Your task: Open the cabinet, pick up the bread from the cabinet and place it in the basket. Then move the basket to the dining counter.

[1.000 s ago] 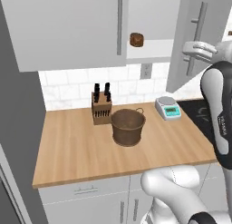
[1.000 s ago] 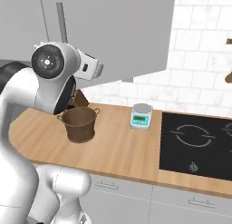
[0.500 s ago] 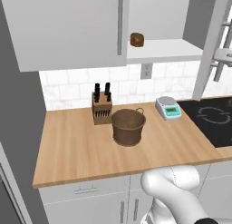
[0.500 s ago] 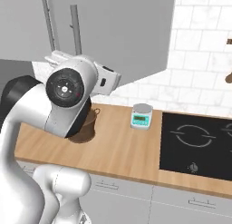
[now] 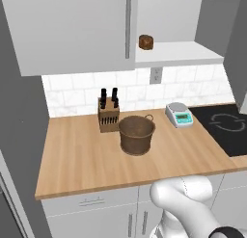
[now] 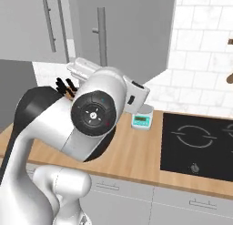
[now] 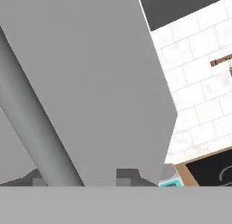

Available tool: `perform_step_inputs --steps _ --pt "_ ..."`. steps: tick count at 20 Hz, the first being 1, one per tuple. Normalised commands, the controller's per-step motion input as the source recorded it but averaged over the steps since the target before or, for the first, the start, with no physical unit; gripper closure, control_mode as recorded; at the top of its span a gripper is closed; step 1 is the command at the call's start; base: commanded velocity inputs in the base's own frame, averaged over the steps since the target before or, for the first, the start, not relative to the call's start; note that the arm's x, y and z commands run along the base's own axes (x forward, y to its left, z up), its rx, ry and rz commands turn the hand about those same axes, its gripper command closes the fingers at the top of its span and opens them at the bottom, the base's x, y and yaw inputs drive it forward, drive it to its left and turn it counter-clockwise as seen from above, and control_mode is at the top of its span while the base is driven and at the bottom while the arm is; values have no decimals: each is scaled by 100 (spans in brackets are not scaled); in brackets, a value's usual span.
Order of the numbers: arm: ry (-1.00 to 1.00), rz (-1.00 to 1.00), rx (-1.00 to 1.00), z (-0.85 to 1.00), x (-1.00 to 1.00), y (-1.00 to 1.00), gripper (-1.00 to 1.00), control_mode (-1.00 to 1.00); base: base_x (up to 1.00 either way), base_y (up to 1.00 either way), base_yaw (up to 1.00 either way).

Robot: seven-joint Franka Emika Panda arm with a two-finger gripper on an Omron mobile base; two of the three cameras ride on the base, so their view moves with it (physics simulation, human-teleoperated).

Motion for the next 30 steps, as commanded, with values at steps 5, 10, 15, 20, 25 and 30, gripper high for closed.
perform_step_inputs --steps 5,10,15,20,25,30 --pt "0 -16 11 -32 12 -100 100 -100 0 0 0" --pt "-3 -15 13 -60 58 -100 100 -100 0 0 0" --pt "-11 -10 14 -53 76 -100 100 -100 0 0 0" --pt "-14 -17 9 -50 54 -100 100 -100 0 0 0" --pt "-33 -38 -1 -48 1 -39 100 -100 0 0 0" --pt "-55 -38 -10 -57 -3 10 100 -100 0 0 0"
